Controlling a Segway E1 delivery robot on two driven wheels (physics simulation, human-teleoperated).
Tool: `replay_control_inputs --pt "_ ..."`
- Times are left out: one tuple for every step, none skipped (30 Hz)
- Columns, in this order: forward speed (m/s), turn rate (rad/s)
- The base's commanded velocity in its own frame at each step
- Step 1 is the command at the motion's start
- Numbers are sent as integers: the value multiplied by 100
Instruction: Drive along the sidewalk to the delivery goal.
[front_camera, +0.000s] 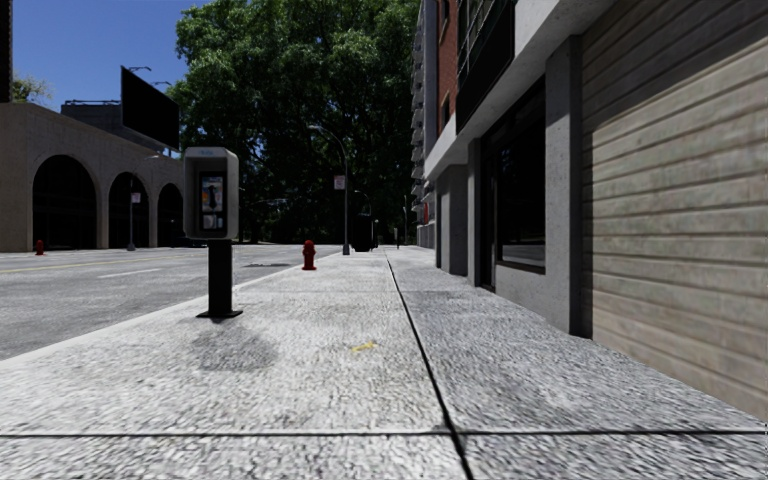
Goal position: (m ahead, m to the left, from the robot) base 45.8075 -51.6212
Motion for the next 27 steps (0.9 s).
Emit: replay_control_inputs --pt "190 0" --pt "190 0" --pt "190 0" --pt "190 0" --pt "190 0" --pt "190 0" --pt "190 0" --pt "190 0" --pt "190 0" --pt "190 0" --pt "190 0" --pt "190 0" --pt "190 0" --pt "190 0" --pt "190 0" --pt "190 0" --pt "190 0" --pt "190 0" --pt "190 0" --pt "190 0" --pt "190 0" --pt "190 0" --pt "190 0" --pt "190 0" --pt "190 0" --pt "190 0" --pt "190 0"
